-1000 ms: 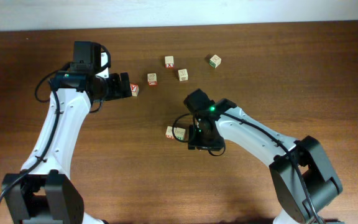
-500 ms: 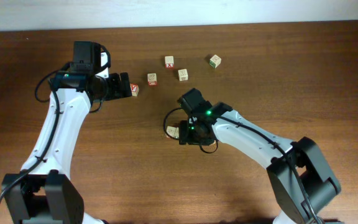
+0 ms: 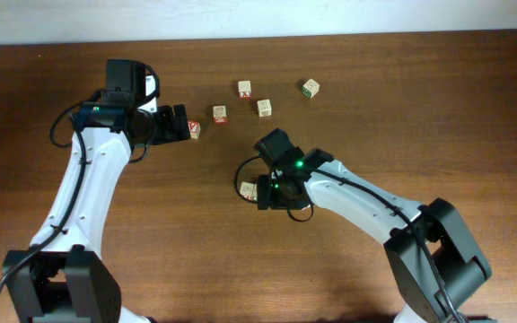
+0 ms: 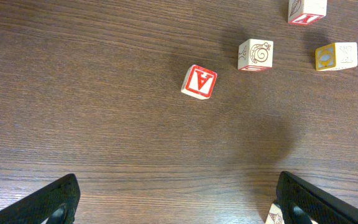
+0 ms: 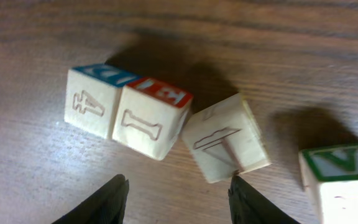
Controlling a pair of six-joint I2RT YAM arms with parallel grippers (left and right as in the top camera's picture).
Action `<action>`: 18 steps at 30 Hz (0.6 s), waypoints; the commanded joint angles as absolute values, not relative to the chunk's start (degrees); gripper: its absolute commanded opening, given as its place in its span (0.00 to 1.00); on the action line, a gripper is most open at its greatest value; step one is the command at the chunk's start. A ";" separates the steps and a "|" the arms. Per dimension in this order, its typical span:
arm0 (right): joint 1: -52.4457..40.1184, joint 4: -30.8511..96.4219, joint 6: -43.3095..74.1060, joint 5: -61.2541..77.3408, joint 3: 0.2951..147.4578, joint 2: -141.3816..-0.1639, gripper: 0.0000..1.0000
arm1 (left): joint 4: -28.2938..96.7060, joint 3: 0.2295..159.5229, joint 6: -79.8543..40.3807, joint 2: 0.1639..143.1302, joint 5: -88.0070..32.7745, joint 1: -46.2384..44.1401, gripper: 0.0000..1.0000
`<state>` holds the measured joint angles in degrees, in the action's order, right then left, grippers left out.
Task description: Rotate 5 blocks
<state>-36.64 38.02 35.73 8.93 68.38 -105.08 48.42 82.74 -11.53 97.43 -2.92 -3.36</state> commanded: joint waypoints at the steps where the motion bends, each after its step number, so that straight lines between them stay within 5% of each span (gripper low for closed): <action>1: -37.98 37.82 35.42 8.54 68.14 -105.38 0.53 | 48.36 83.42 -10.59 96.40 -2.55 -3.20 0.99; 18: -37.98 32.88 35.42 8.54 67.66 -106.50 0.53 | 48.36 83.42 -10.59 96.40 -2.55 -3.20 0.99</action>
<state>-37.67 33.69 35.75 8.88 68.23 -105.38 48.42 82.74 -11.53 97.43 -2.92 -3.36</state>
